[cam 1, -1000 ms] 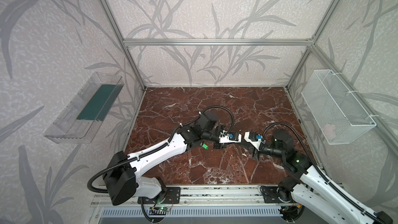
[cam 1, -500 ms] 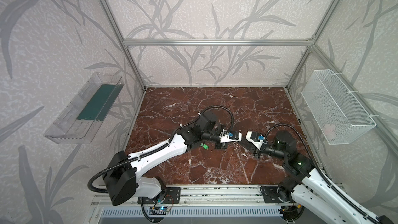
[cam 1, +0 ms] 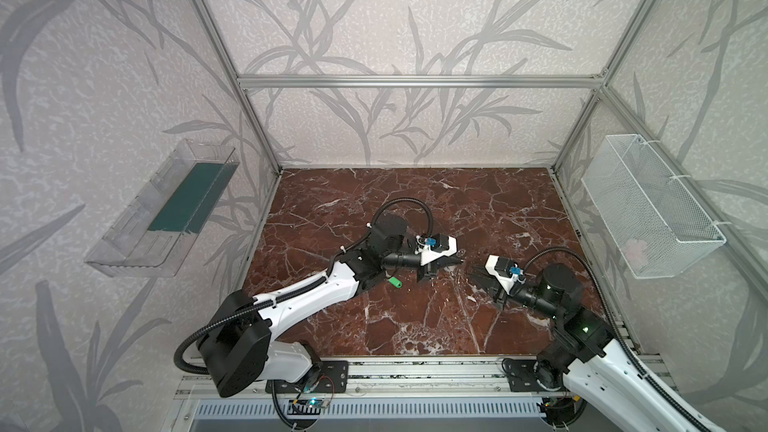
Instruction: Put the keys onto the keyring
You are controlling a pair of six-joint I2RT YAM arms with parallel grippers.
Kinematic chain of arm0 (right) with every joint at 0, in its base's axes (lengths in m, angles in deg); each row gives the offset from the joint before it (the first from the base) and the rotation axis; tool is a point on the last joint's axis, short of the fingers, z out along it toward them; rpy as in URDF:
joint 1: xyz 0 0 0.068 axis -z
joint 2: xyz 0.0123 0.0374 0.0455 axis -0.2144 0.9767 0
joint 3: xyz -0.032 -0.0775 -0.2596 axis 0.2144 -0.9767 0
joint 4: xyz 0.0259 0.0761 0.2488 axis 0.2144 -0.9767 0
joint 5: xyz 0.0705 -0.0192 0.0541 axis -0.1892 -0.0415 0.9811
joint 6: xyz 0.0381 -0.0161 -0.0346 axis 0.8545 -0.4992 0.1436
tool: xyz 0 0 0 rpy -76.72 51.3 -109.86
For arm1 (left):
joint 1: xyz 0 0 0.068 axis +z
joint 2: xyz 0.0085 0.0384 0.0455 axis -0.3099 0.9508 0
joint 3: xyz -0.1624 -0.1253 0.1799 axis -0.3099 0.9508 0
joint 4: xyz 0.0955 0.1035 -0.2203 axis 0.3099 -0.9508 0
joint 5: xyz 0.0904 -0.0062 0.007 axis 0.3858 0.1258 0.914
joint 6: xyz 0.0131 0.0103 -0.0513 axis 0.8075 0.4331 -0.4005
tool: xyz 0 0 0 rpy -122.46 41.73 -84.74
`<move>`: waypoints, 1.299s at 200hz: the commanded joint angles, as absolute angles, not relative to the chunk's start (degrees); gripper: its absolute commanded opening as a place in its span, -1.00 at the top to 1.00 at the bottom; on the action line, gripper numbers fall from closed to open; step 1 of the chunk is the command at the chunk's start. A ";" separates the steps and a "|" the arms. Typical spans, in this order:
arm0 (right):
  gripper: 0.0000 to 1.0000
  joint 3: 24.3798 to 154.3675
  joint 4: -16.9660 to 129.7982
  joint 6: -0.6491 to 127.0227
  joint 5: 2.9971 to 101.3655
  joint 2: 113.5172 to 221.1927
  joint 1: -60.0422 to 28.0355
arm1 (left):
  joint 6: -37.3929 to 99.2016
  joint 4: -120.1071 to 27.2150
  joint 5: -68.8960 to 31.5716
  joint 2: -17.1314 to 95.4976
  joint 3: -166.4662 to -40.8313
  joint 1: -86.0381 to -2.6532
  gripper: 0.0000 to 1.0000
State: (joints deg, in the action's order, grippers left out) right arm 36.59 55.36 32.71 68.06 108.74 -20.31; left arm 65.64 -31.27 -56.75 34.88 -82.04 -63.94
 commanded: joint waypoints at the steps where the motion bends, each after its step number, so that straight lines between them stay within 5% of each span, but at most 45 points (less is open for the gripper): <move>1: 0.56 35.85 59.13 34.46 68.45 108.60 -20.58 | 61.94 -24.92 -59.98 33.75 -81.38 -63.86 1.00; 260: 0.83 35.91 66.48 34.44 72.16 110.53 -20.61 | 66.76 -34.14 -63.52 34.32 -84.35 -64.04 1.00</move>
